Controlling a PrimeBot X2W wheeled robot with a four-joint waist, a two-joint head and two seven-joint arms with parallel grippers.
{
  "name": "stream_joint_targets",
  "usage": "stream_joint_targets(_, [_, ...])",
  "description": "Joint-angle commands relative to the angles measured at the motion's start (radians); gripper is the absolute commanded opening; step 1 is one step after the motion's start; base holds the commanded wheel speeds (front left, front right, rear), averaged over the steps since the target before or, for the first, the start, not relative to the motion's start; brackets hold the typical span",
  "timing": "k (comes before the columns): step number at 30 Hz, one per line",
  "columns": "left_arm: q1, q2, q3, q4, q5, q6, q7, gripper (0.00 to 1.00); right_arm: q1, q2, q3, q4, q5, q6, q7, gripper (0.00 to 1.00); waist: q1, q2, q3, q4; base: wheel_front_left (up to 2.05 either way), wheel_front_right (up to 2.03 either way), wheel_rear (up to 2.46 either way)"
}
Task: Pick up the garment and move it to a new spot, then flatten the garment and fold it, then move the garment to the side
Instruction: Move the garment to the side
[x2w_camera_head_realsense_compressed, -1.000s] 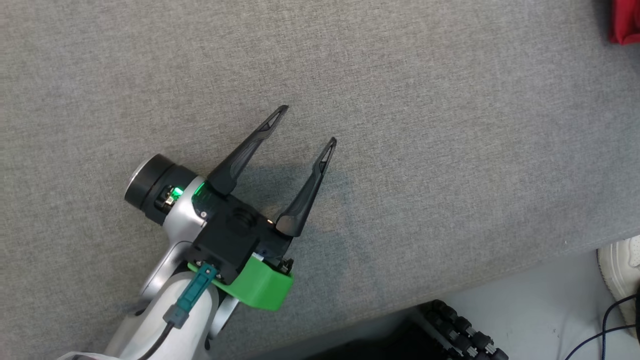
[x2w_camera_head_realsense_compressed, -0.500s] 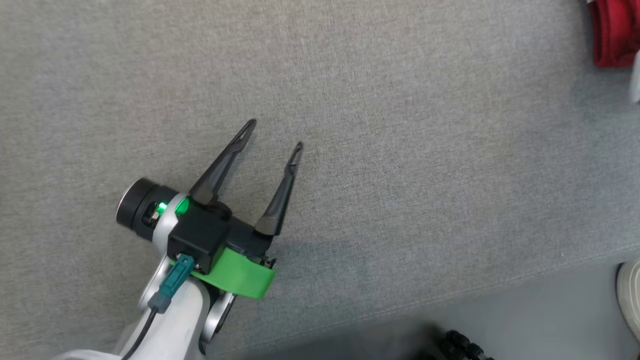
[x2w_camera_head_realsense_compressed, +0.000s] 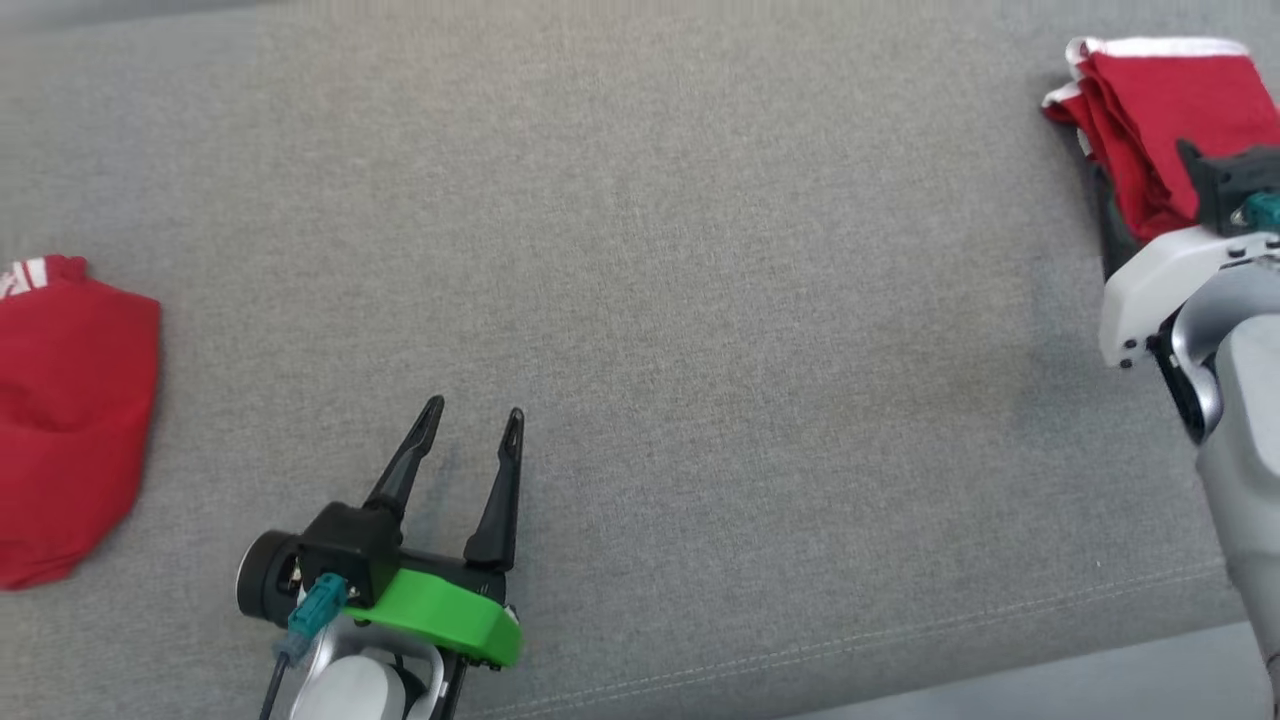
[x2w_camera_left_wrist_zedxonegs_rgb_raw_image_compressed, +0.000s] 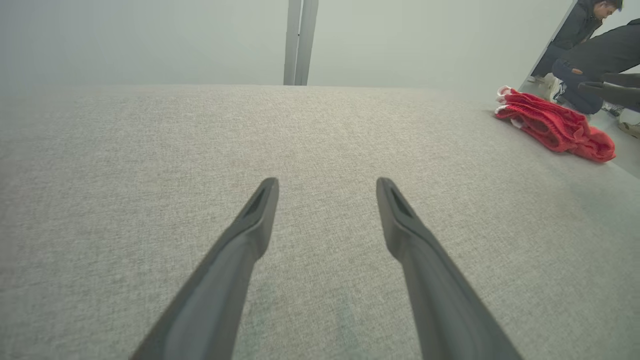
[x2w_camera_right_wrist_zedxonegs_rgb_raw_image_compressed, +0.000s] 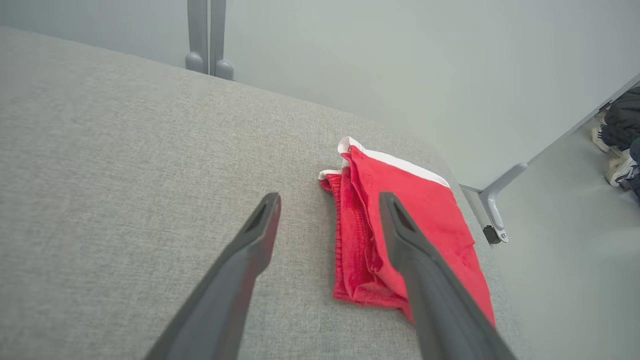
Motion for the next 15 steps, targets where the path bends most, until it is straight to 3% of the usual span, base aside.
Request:
stream_joint_targets(1, [0.023,-0.003,0.011,0.010,-0.014,0.008,-0.005,1.00,0.041,0.001,0.005,-0.023,0.019,-0.002,0.001,1.00,0.0000,0.0000,-0.143,0.055,0.00,0.00,0.00])
stream_joint_targets(7, [0.057,-0.010,0.080,0.075,-0.075,0.052,-0.003,1.00,0.181,0.058,-0.015,-0.148,0.128,-0.002,0.011,1.00,0.0000,0.0000,-0.222,0.089,0.00,0.00,0.00])
stream_joint_targets(15, [0.083,0.002,0.171,0.103,-0.099,0.097,-0.035,1.00,0.303,0.184,-0.063,-0.217,0.154,-0.002,-0.039,1.00,0.0000,0.0000,-0.288,0.125,0.00,0.00,0.00])
